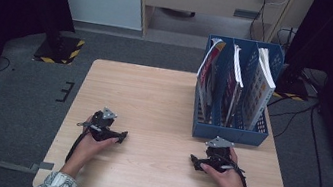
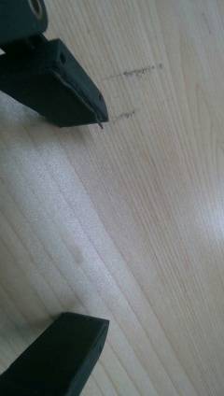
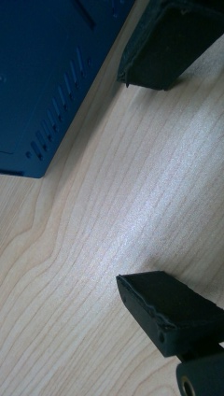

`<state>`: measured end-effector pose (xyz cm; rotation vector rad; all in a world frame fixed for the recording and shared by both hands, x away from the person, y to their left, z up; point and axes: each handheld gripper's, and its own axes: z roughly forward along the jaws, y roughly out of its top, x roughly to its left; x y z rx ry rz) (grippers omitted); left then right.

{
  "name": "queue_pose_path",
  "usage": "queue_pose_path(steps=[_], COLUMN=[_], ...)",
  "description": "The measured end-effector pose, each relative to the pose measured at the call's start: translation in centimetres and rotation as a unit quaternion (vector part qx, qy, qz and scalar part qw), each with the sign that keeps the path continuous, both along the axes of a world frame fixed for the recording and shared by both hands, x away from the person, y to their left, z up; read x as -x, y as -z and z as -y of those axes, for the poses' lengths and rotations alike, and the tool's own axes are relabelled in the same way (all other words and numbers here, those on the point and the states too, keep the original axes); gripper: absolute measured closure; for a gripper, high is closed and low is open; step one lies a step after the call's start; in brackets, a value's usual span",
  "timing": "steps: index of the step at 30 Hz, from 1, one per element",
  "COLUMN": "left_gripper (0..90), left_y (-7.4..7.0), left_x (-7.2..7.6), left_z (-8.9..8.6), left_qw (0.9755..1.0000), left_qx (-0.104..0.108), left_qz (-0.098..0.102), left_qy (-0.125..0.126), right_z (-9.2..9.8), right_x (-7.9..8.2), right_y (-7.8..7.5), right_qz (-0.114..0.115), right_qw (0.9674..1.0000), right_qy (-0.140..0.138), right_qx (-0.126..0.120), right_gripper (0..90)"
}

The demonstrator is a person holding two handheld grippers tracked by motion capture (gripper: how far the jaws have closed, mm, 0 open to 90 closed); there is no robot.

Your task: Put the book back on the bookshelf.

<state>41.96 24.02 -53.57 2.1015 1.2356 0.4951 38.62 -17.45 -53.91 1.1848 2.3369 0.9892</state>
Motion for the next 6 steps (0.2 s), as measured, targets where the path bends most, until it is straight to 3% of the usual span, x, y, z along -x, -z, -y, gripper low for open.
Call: queue_pose_path(steps=[6], left_gripper=[1.6], left_y=[0.15], left_x=[0.07], left_z=[-0.06], left_qw=[1.0000], left_qx=[0.004], left_qz=[0.007], left_qy=[0.002], right_z=[-0.01], right_x=[-0.01], right_y=[0.01], right_qz=[-0.001], right_qw=[1.0000], right_qy=[0.000], right_qx=[0.000], right_gripper=[4.6])
